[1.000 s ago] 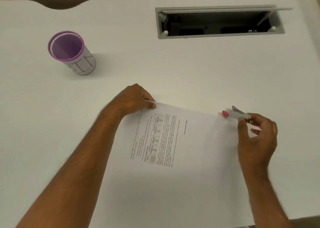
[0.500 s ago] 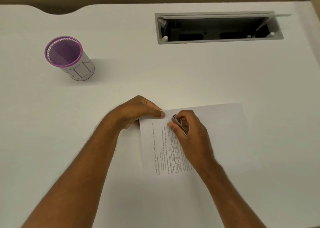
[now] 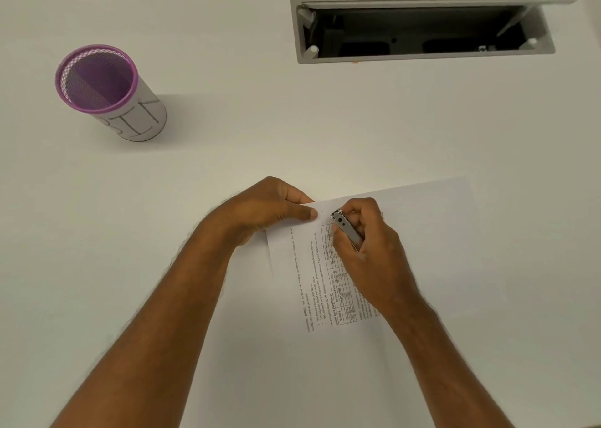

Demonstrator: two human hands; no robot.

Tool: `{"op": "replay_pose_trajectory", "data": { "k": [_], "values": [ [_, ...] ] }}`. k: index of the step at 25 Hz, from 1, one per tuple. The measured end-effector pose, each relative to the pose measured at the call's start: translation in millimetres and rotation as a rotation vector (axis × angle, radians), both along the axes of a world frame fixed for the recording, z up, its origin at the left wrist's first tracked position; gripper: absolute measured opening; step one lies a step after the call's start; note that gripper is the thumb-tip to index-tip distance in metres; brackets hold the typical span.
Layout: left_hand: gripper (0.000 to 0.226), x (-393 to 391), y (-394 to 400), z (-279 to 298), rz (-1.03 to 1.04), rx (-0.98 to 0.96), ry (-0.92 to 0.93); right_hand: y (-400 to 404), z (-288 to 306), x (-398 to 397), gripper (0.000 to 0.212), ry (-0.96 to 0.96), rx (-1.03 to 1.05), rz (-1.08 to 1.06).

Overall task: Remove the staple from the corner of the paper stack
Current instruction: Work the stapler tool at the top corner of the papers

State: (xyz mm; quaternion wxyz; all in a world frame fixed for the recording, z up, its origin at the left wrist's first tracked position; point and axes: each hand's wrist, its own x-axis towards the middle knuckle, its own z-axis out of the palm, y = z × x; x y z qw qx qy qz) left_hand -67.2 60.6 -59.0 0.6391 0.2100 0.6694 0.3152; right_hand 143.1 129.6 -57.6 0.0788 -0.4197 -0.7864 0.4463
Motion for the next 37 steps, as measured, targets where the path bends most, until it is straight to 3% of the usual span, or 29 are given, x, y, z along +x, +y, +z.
{"op": "replay_pose_trajectory", "data": {
  "k": [5,8,21,37],
  "values": [
    [0.016,-1,4,0,0.0,-0.016,-0.021,-6,-1,0,0.022,-0.019,0.229,0.046],
    [0.013,-1,5,0,0.003,-0.034,-0.016,-6,-6,1,0.029,-0.124,0.392,0.059],
    [0.021,2,7,7,0.059,-0.043,-0.002,-15,-14,-1,0.022,-0.001,0.448,-0.117],
    [0.017,5,10,7,0.106,-0.101,0.057,-13,-18,-8,0.019,-0.016,0.478,-0.118]
  ]
}}
